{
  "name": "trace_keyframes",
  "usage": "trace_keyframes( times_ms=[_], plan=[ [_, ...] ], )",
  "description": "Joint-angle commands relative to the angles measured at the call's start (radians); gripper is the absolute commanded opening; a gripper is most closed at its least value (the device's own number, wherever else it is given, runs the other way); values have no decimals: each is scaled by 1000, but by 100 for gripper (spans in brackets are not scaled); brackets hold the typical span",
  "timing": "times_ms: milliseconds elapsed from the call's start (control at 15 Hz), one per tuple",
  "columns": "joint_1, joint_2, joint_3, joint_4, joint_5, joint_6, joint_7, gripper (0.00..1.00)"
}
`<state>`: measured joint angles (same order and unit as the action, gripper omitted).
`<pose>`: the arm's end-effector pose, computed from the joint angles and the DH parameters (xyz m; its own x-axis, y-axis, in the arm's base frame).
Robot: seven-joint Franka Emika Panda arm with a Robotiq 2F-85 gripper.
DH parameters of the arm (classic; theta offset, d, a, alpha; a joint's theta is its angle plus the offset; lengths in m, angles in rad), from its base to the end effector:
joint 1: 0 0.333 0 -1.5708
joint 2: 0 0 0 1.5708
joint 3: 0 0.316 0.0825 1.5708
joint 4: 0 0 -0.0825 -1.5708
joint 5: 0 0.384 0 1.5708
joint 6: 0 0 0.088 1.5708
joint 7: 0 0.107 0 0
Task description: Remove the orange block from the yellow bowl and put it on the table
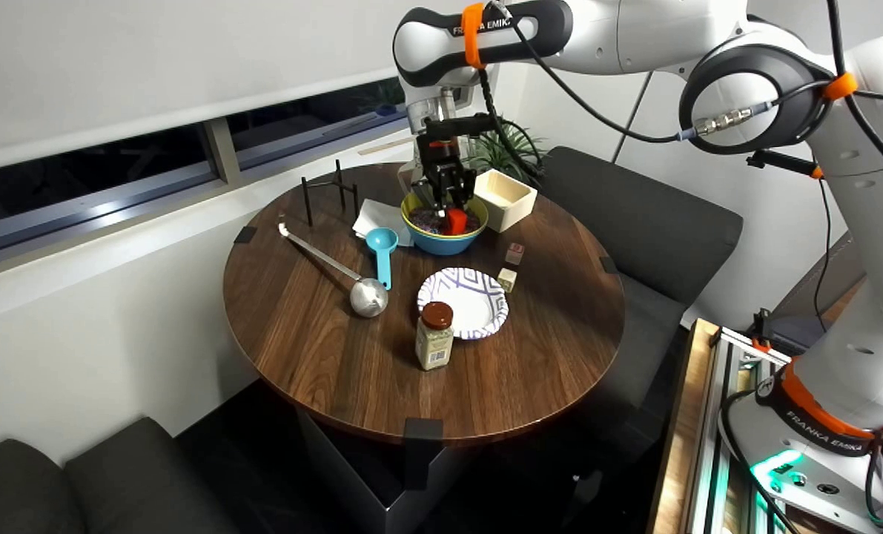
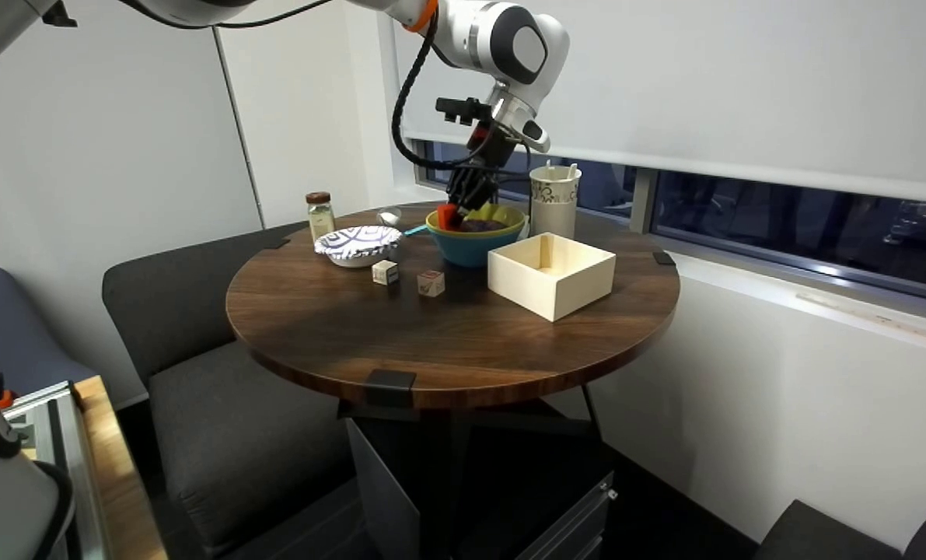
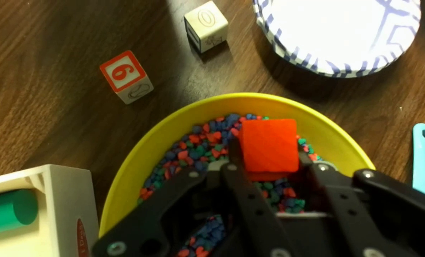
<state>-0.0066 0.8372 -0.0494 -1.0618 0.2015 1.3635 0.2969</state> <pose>0.7023 -0.0044 0.3026 0.7939 -0.2986 -0.5297 -0.3511 -0.9363 0.0016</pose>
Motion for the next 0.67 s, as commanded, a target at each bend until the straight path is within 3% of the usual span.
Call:
trace_keyframes(
  times_ms=[0, 600],
  plan=[
    [2, 7, 1, 53, -12, -68, 47, 8],
    [17, -11, -27, 112, -35, -161, 189, 8]
  ],
)
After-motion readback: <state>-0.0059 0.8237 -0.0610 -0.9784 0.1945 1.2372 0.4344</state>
